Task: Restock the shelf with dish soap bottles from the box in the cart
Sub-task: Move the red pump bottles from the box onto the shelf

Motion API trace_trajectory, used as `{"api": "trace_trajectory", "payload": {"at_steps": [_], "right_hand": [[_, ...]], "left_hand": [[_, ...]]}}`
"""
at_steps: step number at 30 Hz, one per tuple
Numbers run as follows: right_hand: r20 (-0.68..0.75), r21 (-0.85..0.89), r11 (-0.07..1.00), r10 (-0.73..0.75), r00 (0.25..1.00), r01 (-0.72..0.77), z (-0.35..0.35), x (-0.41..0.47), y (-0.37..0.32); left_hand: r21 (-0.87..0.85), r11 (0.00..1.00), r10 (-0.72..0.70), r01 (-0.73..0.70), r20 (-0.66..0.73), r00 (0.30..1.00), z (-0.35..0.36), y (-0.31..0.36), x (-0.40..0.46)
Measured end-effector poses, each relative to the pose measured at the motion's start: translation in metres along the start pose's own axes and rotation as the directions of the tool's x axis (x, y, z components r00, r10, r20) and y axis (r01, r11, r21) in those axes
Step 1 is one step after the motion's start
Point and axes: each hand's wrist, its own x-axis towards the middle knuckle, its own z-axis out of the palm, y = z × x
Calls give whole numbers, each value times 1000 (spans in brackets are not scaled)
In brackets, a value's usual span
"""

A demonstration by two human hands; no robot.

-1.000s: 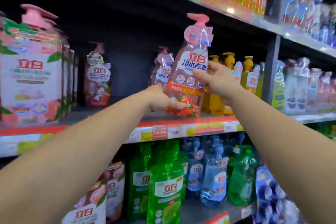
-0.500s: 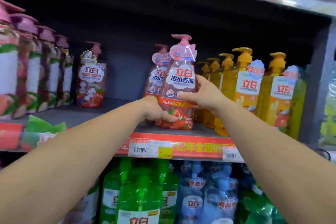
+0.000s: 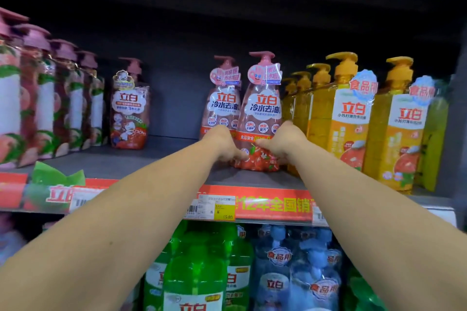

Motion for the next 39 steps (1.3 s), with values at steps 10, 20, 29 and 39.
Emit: {"api": "trace_trajectory", "payload": {"at_steps": [10,20,29,39], "right_hand": [[-142,-197,934,-326,935,296,11,-11,8],[245,-400,731,-496,833,553,18,-7,5],[254,-383,738,-494,831,556,24,9,17],[305,-320,712,-547,779,625,19,16,32]], "left_hand": [[195,943,211,-269,273,938,-26,-31,-16],[424,861,19,-281,525,851,-26,-30,-26],[453,860,-66,-236,558,827,-29,-26,-35],[346,909,1,-234,559,829,-49,-43,-46]]}}
